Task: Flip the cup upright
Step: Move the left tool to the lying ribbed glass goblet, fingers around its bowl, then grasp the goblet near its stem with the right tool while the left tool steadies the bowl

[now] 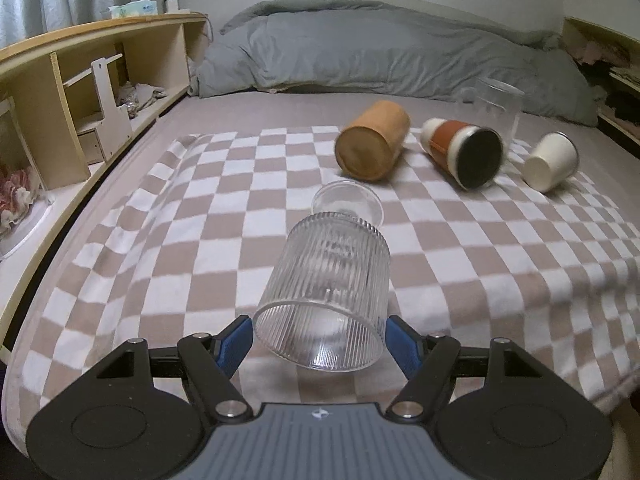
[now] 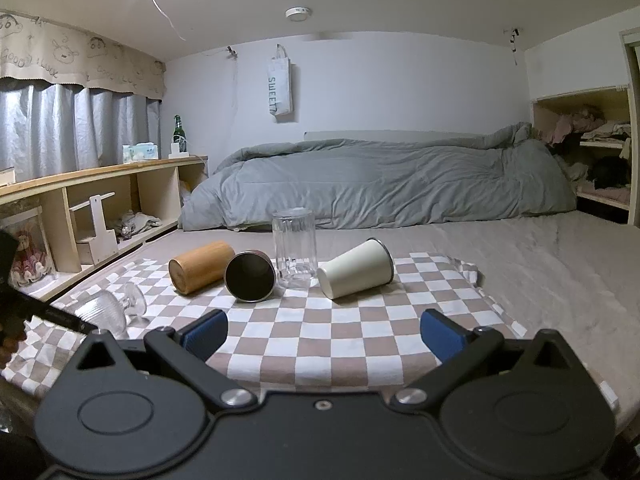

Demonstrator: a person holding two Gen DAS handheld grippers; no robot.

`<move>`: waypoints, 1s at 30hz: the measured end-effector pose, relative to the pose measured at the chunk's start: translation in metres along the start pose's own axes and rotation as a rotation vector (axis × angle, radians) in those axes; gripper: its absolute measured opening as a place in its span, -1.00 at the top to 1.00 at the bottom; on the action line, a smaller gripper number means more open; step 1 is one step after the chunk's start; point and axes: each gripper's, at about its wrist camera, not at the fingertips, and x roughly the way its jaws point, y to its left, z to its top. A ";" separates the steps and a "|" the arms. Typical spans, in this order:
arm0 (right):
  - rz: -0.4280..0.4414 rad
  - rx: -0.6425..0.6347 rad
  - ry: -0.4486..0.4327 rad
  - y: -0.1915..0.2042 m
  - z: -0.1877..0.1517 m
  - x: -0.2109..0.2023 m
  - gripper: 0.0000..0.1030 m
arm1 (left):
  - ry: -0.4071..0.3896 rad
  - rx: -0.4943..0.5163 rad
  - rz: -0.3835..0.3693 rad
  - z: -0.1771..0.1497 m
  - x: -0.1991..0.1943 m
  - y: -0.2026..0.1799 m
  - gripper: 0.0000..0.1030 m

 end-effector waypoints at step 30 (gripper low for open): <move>0.546 -0.061 0.310 0.183 0.046 0.234 0.44 | -0.124 0.149 -0.079 -0.018 0.004 0.009 -0.47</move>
